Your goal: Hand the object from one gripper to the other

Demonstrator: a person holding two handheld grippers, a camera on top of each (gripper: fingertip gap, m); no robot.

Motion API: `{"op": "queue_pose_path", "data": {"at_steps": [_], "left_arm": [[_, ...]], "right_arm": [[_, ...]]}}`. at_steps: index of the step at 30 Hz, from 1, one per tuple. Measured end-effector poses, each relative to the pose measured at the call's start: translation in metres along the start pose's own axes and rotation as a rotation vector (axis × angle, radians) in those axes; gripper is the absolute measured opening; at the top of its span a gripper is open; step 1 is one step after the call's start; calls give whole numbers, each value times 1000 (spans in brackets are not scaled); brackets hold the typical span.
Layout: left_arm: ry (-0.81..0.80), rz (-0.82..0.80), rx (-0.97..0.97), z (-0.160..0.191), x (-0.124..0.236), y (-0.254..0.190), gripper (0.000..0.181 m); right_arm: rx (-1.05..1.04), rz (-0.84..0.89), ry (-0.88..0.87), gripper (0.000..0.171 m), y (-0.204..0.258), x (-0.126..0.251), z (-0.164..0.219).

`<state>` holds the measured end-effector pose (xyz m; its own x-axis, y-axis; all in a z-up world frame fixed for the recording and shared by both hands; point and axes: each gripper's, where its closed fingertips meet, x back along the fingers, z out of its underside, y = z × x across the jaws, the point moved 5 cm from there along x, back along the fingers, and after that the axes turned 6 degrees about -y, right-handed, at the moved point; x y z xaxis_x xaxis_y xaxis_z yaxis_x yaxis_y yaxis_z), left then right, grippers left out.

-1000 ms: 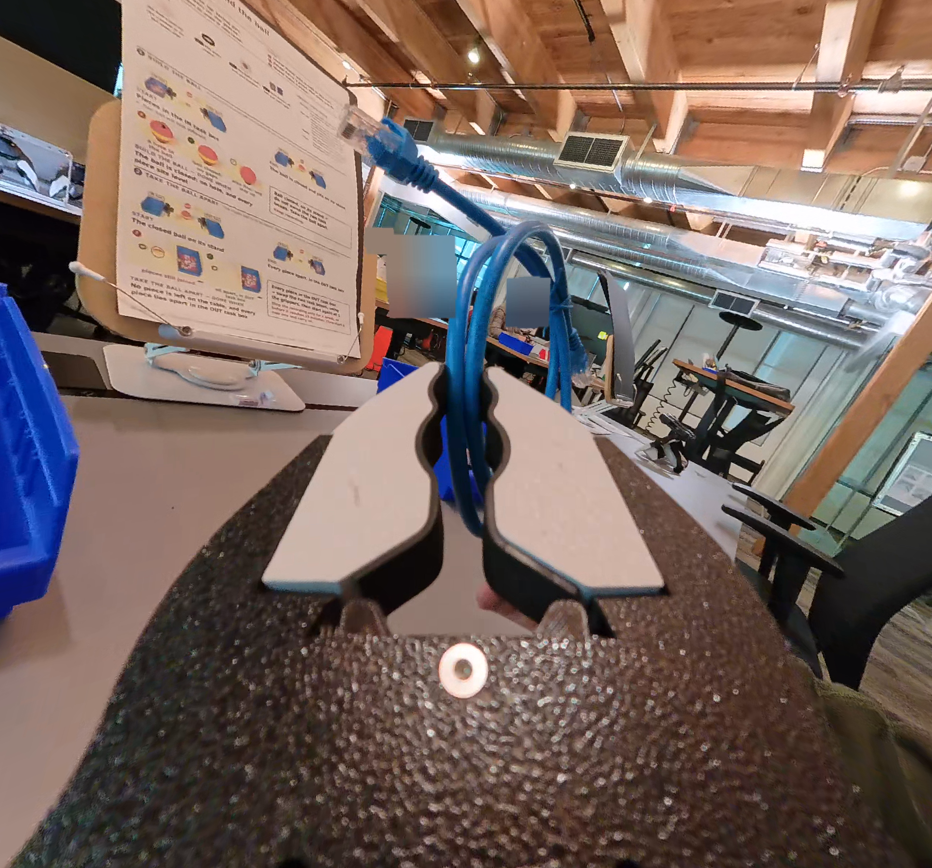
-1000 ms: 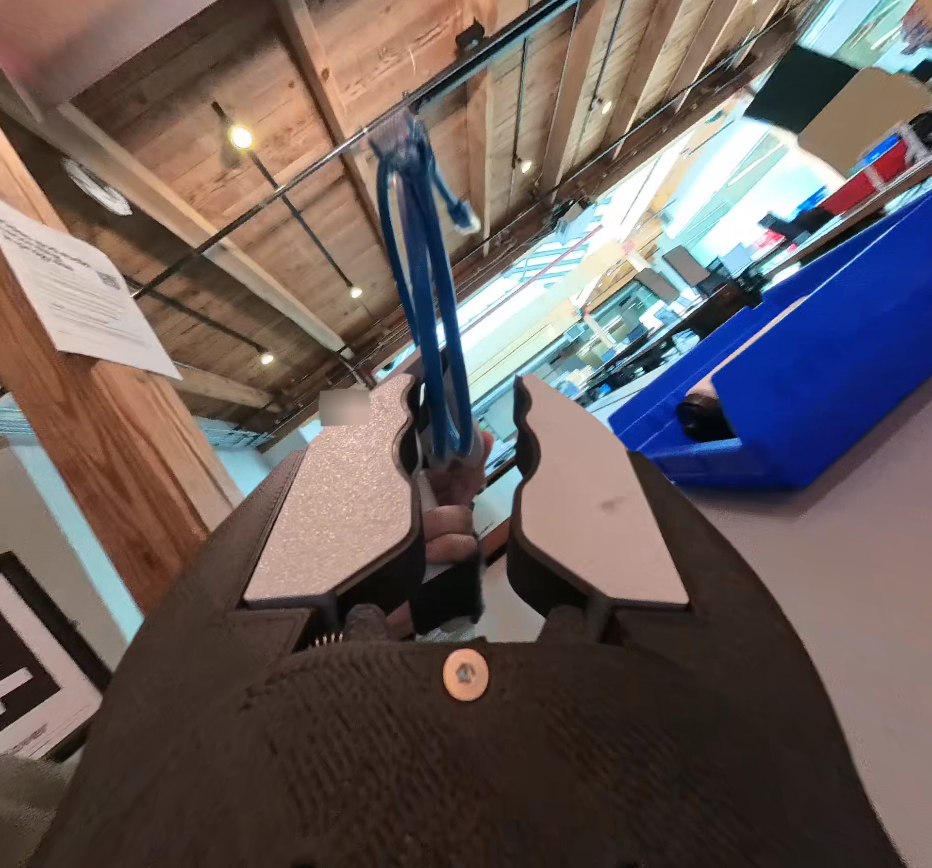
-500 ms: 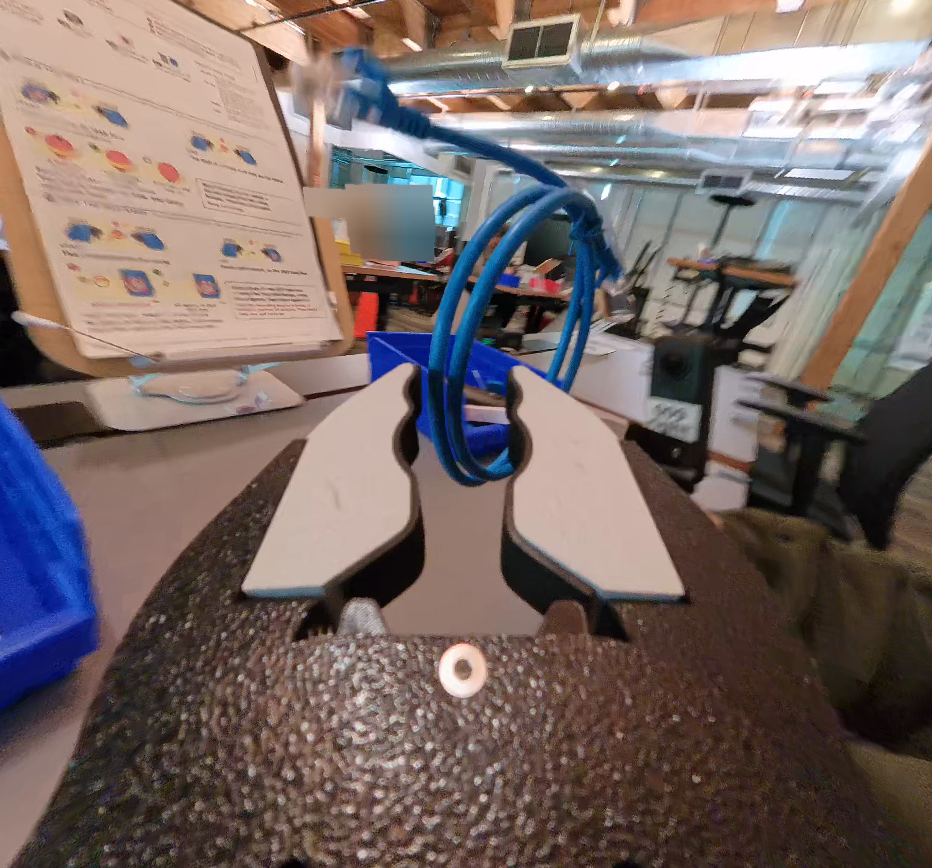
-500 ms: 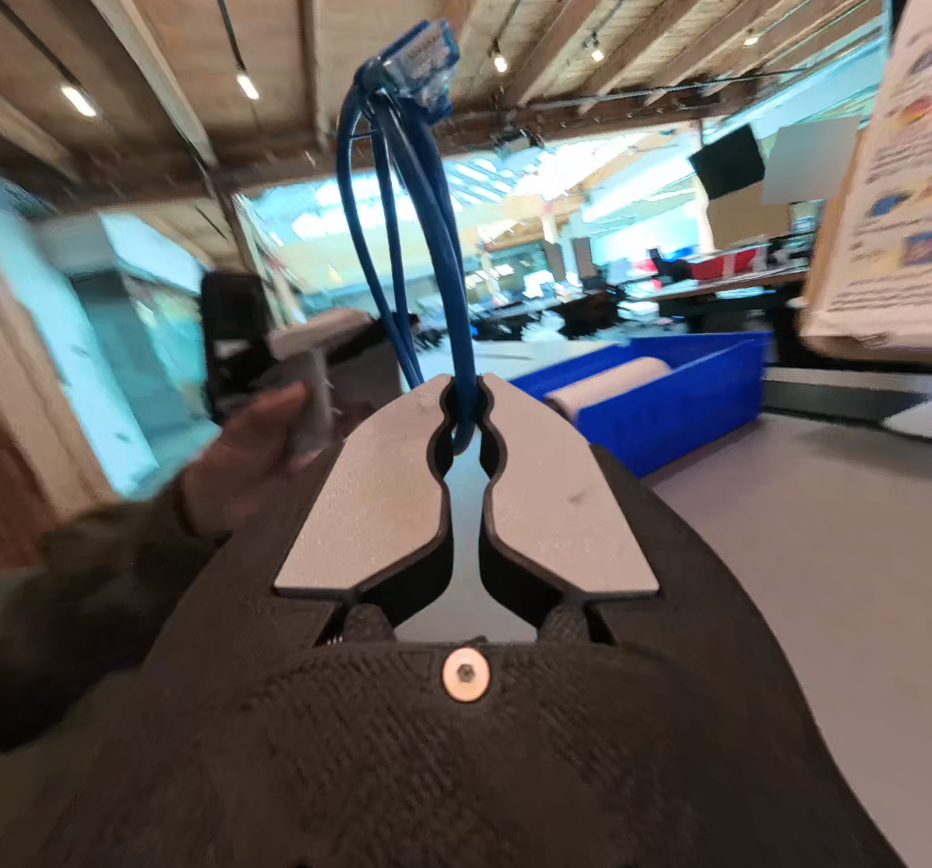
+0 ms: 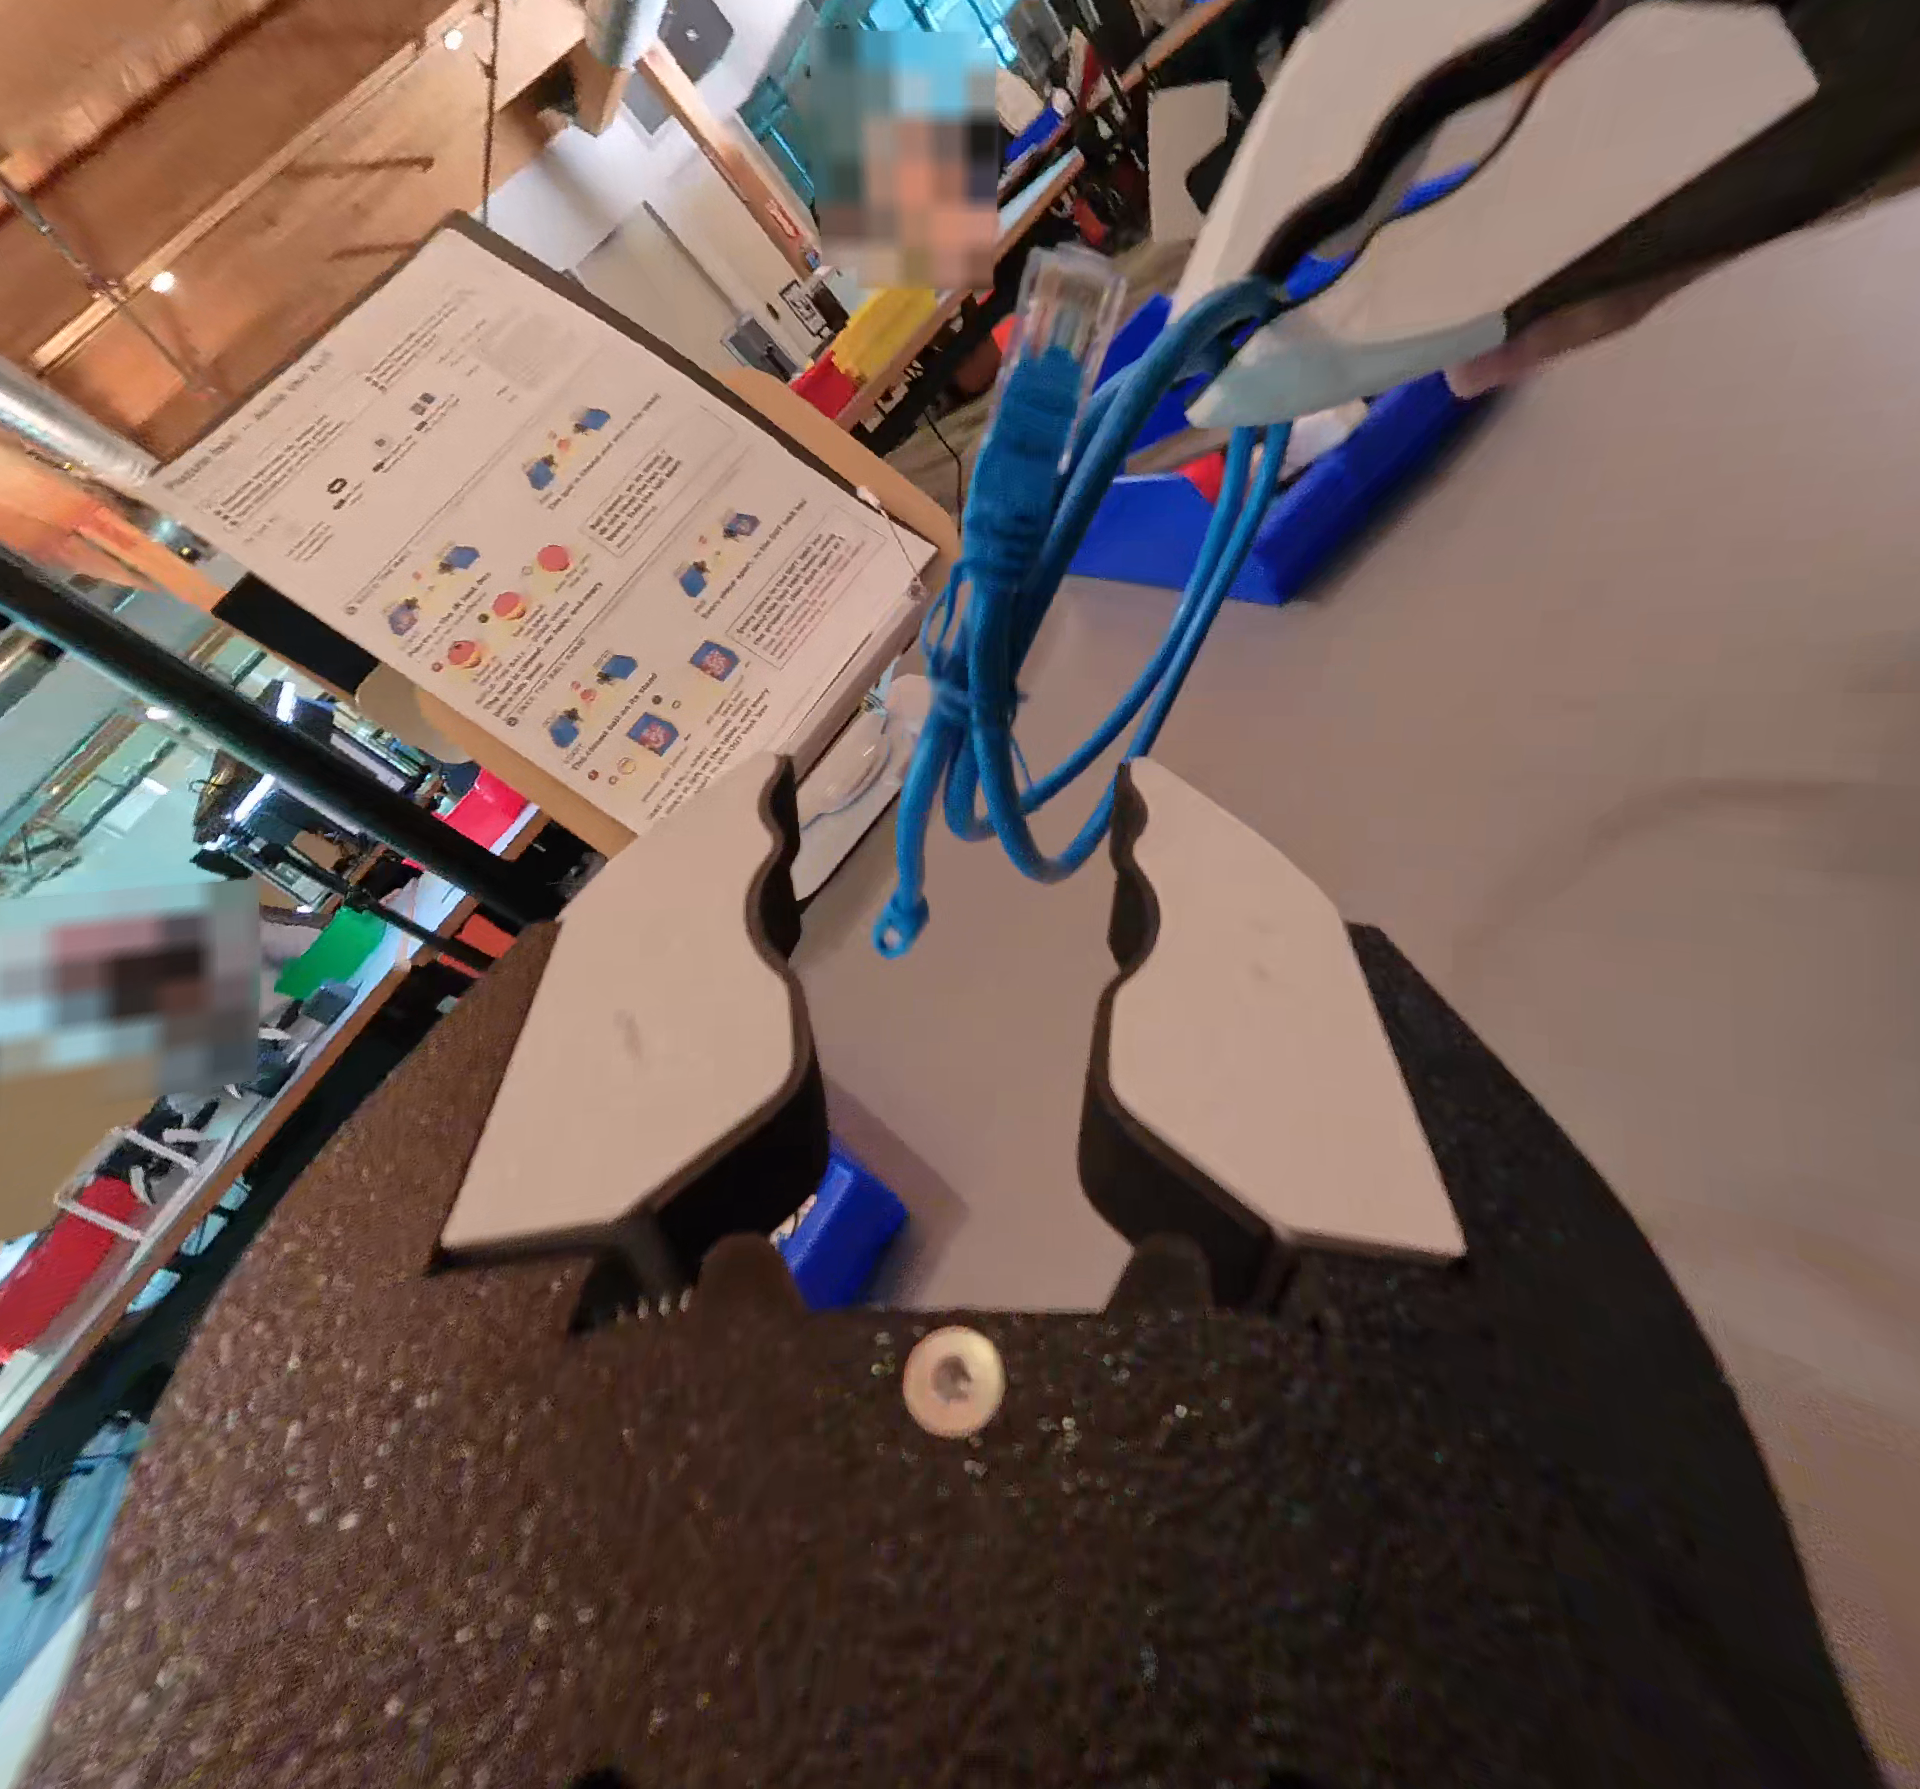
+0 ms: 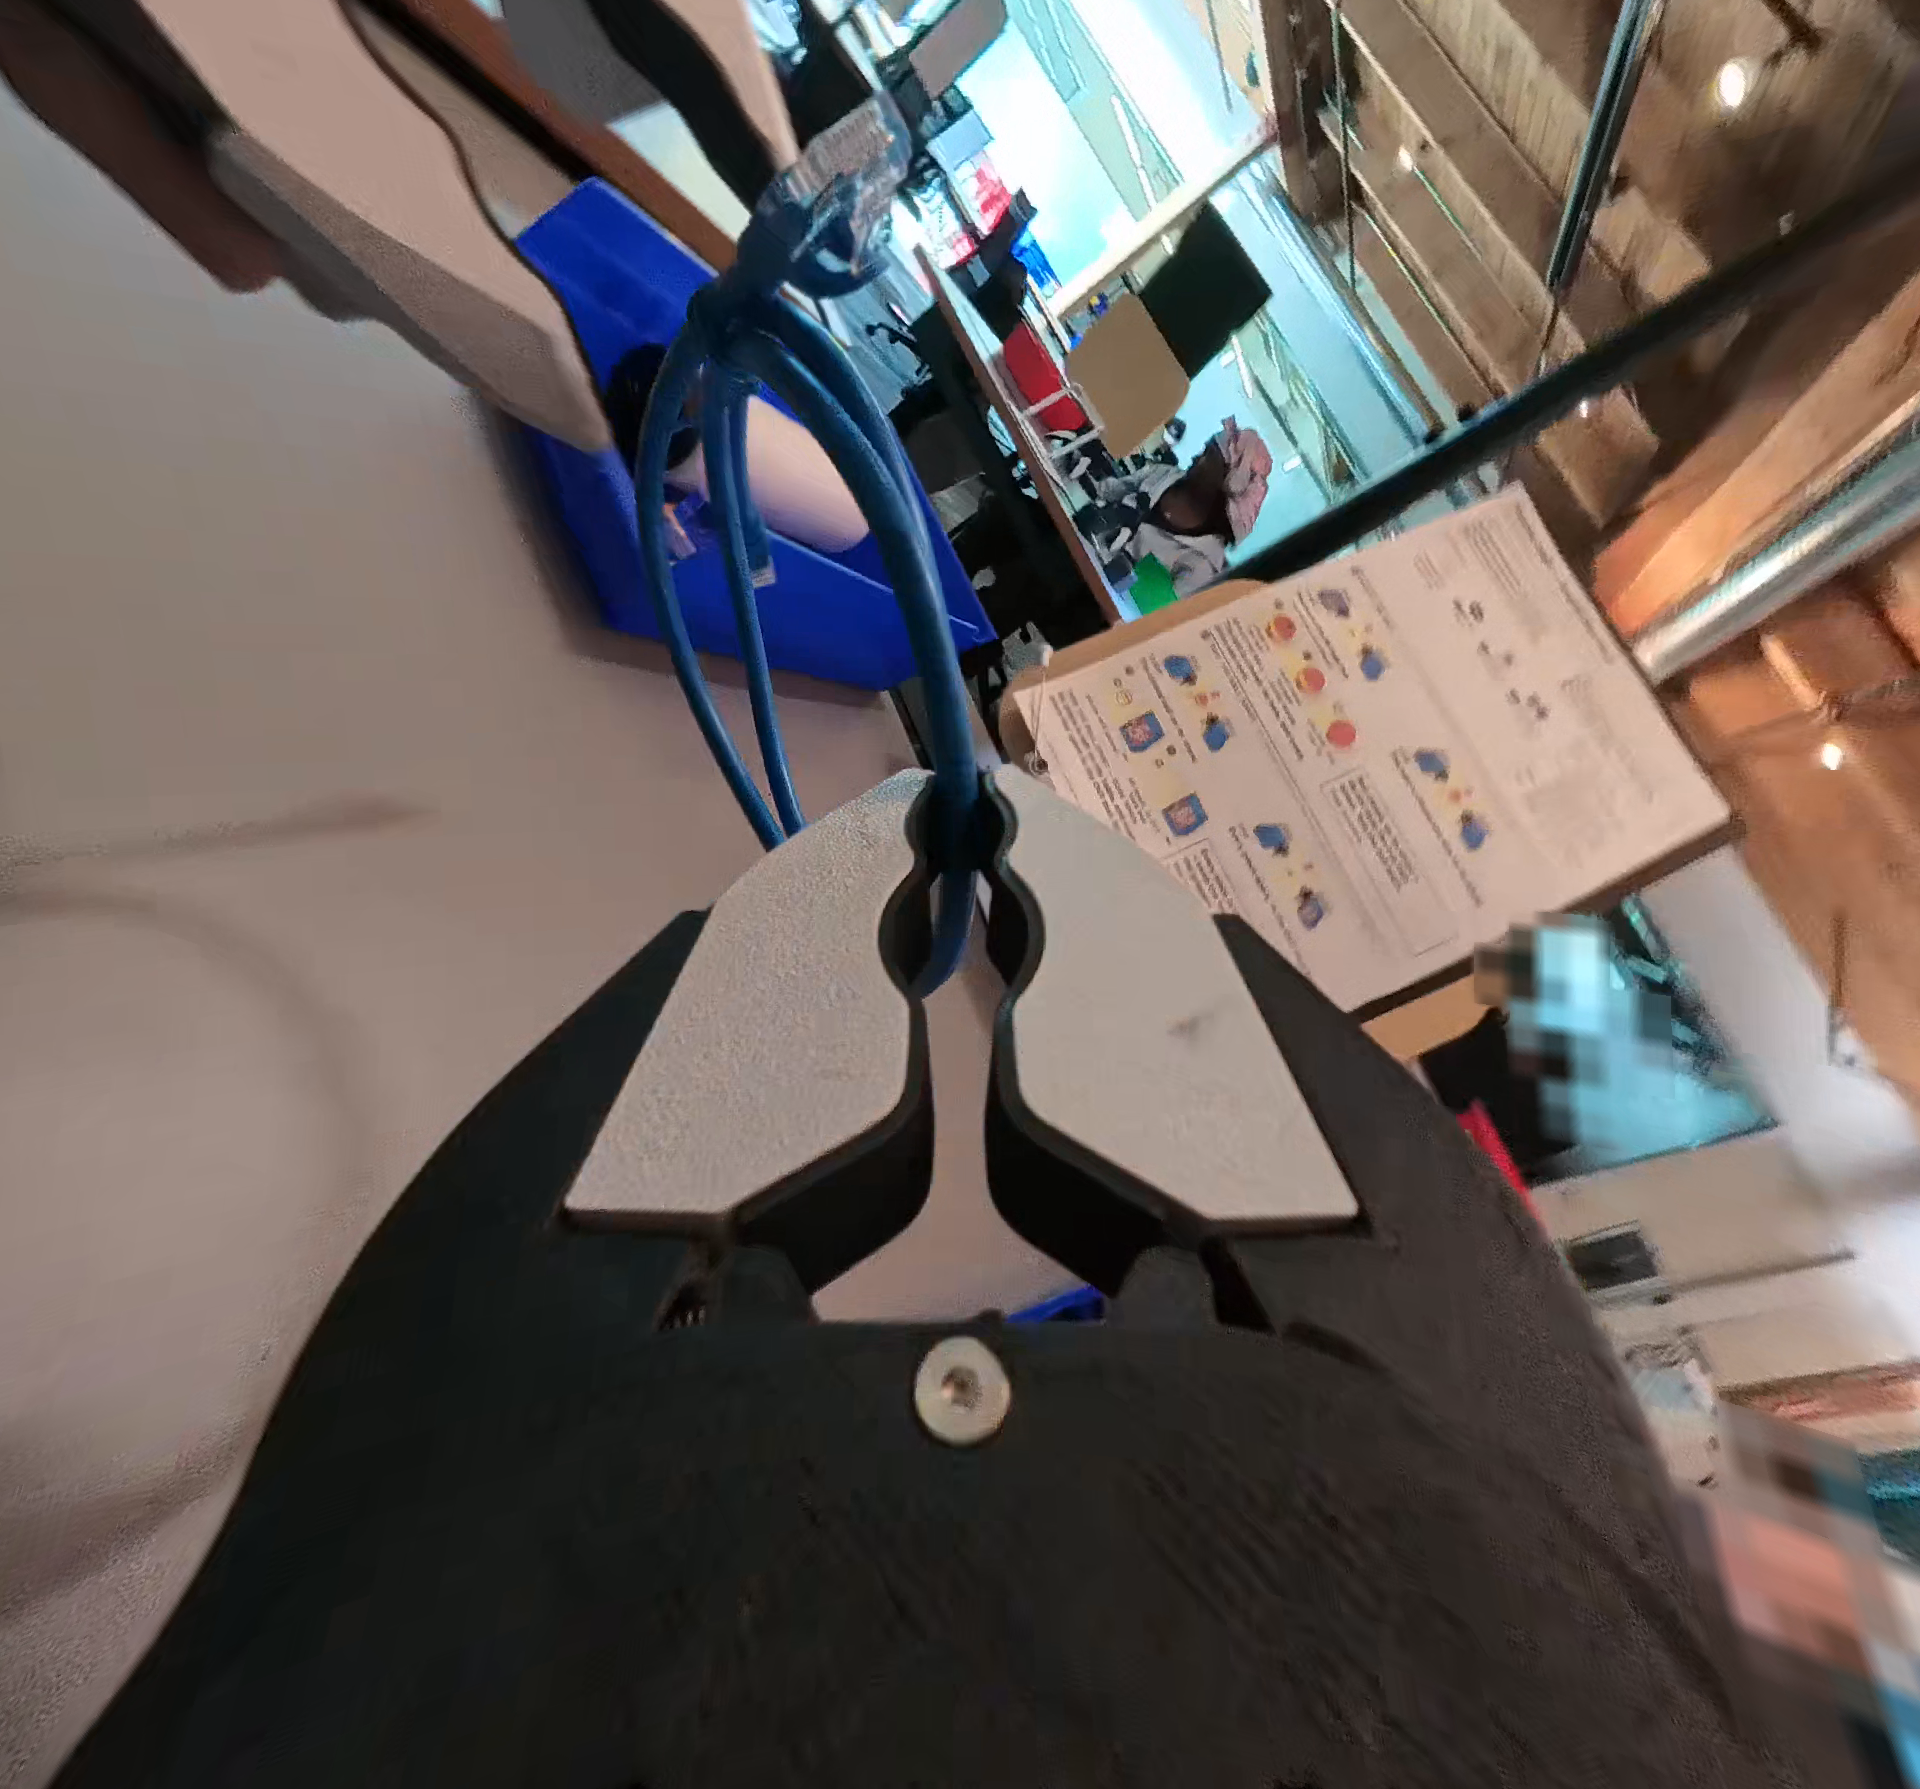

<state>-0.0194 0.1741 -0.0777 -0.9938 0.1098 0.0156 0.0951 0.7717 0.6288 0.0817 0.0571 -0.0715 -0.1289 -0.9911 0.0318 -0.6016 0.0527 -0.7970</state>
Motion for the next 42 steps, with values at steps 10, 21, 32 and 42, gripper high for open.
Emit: {"op": "queue_pose_path", "data": {"at_steps": [10,21,32,42], "left_arm": [[-42,56,-29,9,-9,-12,10],[-234,-370,-696,-9,8,-9,10],[-336,-375,-1099,-17,6,-47,10],[-335,-299,-1153,-7,1,-58,10]], "right_arm": [[-218,-189,-30,28,20,-7,6],[-1783,-535,-386,69,1,-9,38],[-2131,-751,-534,44,14,-21,46],[-2093,-725,-510,57,13,-19,48]]}}
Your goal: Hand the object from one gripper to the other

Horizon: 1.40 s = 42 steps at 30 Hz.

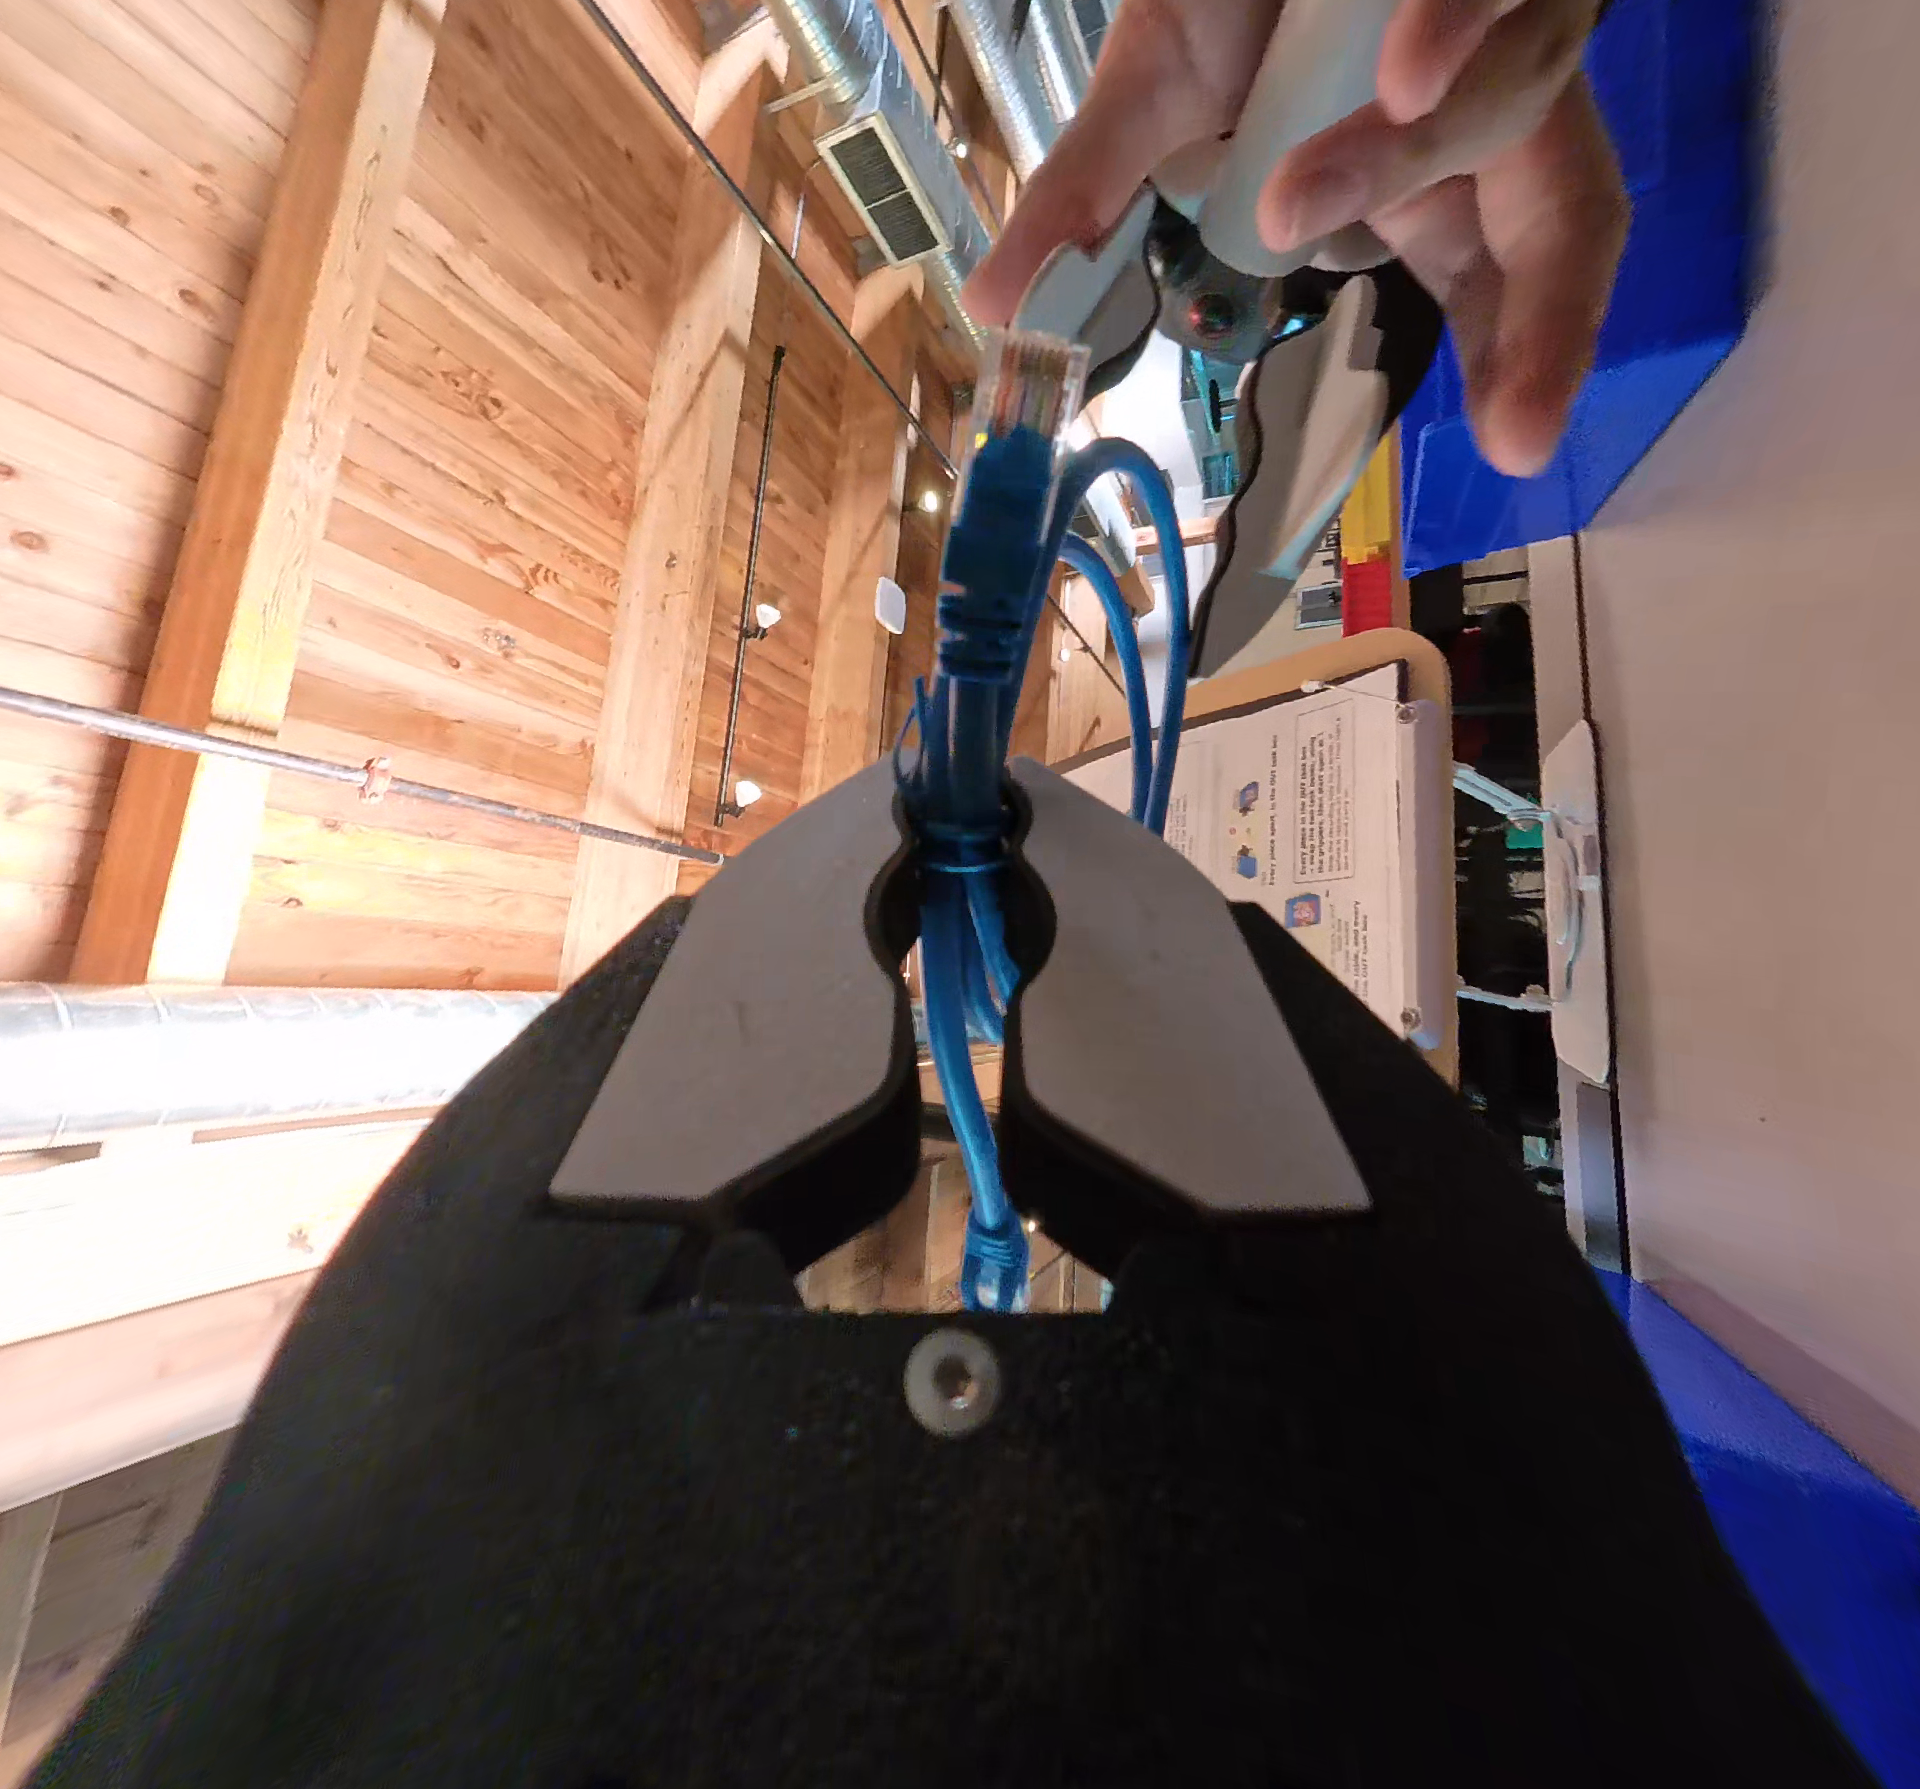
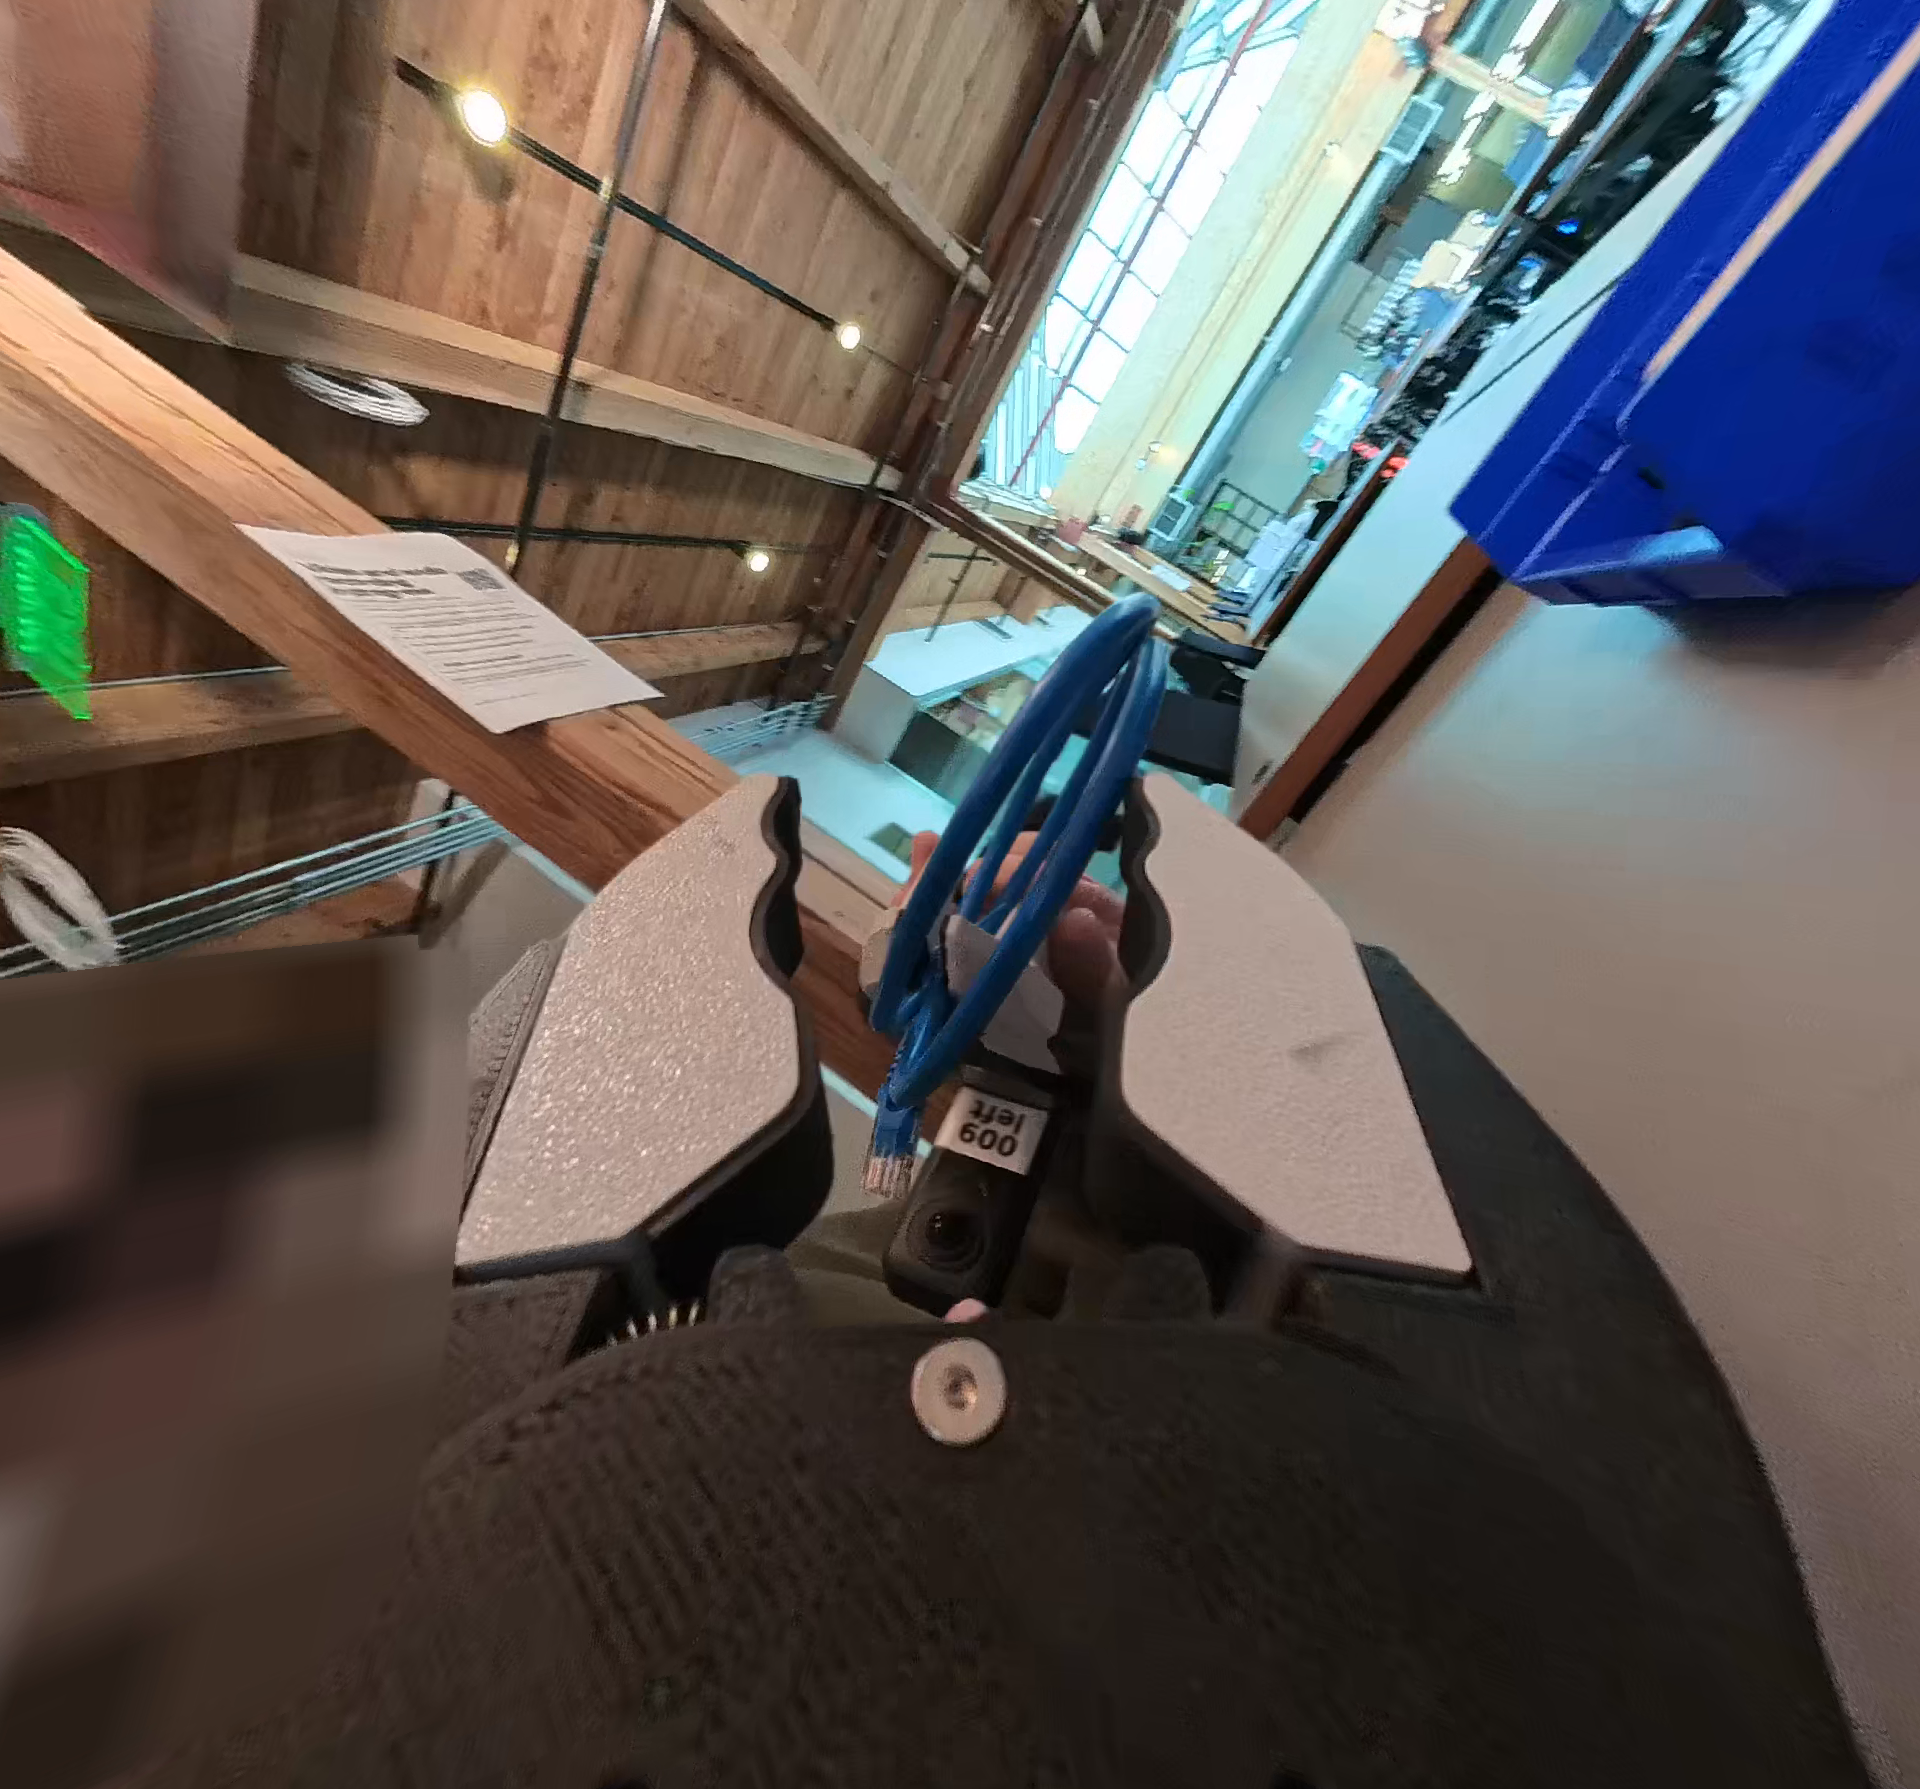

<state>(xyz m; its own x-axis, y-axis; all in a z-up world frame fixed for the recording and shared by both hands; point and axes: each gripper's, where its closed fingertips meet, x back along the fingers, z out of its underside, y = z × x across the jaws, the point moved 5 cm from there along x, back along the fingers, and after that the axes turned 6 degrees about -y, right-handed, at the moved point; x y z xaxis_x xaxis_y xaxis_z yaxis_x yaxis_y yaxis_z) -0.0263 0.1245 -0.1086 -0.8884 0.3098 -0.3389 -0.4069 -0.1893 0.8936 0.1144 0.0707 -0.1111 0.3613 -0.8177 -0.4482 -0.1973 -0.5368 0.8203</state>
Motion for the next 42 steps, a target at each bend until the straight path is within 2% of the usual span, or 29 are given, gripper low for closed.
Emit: {"op": "queue_pose_path", "data": {"at_steps": [2,4,8,14,18,20,21,24,26,27,29,32,36,42], "left_arm": [[-5,14,-6,-1,0,-3,10],[-7,19,0,0,0,-4,10],[21,111,56,7,0,-17,11],[56,194,270,19,-1,-30,49],[48,149,463,25,0,-18,58],[98,97,687,35,-3,-11,57],[127,74,868,40,-5,-9,56],[94,97,1639,43,-15,-17,60],[-51,157,2092,37,-20,-21,67],[-108,166,2243,35,-22,-23,66],[-136,154,2402,36,-23,-30,65],[-183,146,2462,33,-23,-35,59],[-209,241,2443,21,-25,-37,58],[-230,269,2436,3,-29,-53,53]], "right_arm": [[29,37,9,51,-2,2,-1],[89,62,10,19,-3,5,-3],[241,84,12,14,-3,7,-8],[534,136,-38,12,17,9,-21],[777,186,-117,12,38,19,-36],[840,159,-158,11,51,23,-40],[856,140,-181,11,56,25,-41],[855,30,-215,10,70,23,-38],[843,-12,-228,11,74,19,-35],[825,-39,-220,11,75,16,-32],[790,-82,-226,11,75,10,-26],[706,-142,-221,10,72,1,-18],[674,-154,-206,10,67,-8,-10],[630,-196,-195,10,71,-16,-1]]}}
